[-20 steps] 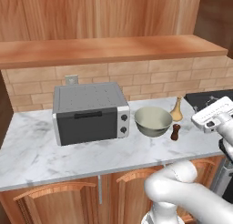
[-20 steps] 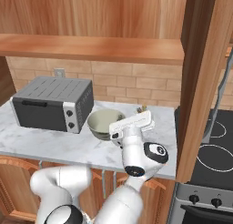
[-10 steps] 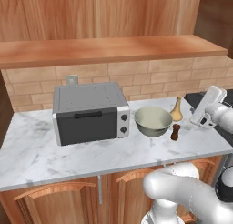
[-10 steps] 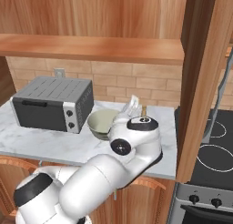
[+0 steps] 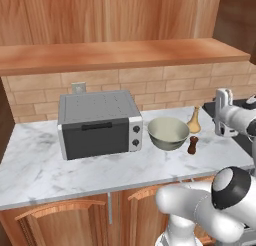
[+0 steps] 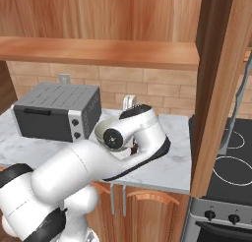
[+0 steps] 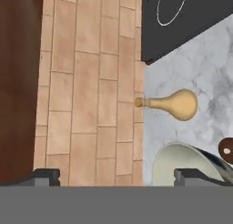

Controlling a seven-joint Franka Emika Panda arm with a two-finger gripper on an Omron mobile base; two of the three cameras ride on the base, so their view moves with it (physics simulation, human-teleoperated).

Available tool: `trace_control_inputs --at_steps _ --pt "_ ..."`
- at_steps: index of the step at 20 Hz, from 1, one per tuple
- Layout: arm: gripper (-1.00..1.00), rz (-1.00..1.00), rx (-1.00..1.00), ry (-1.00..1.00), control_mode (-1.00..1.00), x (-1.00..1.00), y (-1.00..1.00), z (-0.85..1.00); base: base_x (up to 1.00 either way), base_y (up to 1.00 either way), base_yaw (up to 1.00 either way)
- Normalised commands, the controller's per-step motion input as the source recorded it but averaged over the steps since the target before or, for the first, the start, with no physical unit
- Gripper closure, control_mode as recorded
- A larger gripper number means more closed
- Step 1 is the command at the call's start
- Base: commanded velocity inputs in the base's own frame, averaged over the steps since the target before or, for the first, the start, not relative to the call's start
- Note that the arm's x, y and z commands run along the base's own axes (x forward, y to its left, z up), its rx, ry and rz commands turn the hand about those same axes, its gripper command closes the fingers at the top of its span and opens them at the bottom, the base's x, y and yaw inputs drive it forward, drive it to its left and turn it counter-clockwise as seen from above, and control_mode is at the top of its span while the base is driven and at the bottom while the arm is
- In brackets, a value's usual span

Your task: Retrieve the bottle and the shaker from the cabinet and place them next to the mixing bowl on the counter. Then add garlic from the fridge to the mixing bowl.

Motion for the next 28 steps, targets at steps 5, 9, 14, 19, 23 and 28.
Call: trace_control_inputs --at_steps 5,9,14,19,23,28 --pt "-1.0 0.11 -0.07 0.21 -1.0 -0.13 -0.01 0.22 0.0 0.0 0.0" --pt "-1.0 0.14 -0.51 0.08 -1.0 -0.27 -0.03 0.0 0.0 0.0 0.0" --pt "-1.0 0.13 -0.64 0.03 -1.0 -0.33 -0.13 0.0 0.0 0.0 0.0" --pt "-1.0 0.11 -0.73 0.08 -1.0 -0.1 -0.16 0.0 0.0 0.0 0.0" --pt "-1.0 0.08 -0.76 0.13 -1.0 -0.08 -0.08 0.0 0.0 0.0 0.0" --pt "-1.0 0.02 -0.2 0.03 -1.0 -0.22 -0.02 0.19 0.0 0.0 0.0"
